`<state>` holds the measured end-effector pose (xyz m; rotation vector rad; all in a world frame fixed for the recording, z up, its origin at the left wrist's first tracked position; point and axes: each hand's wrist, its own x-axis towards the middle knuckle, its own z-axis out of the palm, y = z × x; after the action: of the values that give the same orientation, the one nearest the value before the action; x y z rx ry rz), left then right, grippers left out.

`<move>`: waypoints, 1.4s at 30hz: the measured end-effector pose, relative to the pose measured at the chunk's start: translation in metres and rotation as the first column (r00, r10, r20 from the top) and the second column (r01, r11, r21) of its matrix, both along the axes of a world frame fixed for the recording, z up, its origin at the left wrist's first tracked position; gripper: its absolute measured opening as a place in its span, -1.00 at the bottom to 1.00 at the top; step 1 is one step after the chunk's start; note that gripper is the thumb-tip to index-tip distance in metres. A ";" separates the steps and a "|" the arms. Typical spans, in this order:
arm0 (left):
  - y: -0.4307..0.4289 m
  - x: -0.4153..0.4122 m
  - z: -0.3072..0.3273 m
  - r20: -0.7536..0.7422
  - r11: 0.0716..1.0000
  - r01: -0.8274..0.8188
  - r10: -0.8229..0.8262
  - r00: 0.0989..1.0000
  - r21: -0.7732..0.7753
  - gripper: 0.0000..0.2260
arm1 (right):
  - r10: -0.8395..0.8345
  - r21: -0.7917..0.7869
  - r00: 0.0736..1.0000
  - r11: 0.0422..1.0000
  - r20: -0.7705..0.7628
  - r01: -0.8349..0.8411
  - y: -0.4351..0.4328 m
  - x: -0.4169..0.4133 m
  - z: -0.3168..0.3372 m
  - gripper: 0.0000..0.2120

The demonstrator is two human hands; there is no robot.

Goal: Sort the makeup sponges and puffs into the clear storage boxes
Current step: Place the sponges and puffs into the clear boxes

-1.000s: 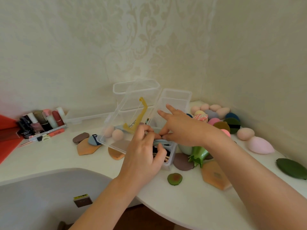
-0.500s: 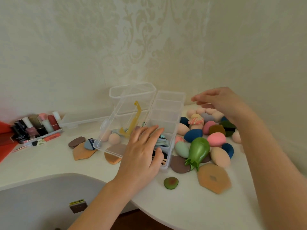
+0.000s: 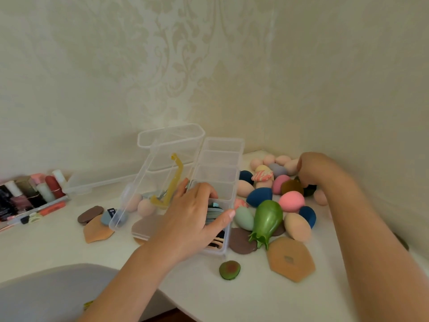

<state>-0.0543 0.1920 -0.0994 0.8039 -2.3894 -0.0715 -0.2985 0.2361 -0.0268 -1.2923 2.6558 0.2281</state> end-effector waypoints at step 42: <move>-0.010 0.001 -0.010 -0.288 0.998 -0.041 0.053 0.956 0.046 -0.61 | 0.746 -0.626 0.653 0.449 -0.130 -0.637 -0.007 0.093 -0.011 -0.82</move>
<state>-0.0535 0.1822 -0.1095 0.8083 -2.0975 -0.2039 -0.2057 0.2296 -0.0380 -2.4538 1.9071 -0.7305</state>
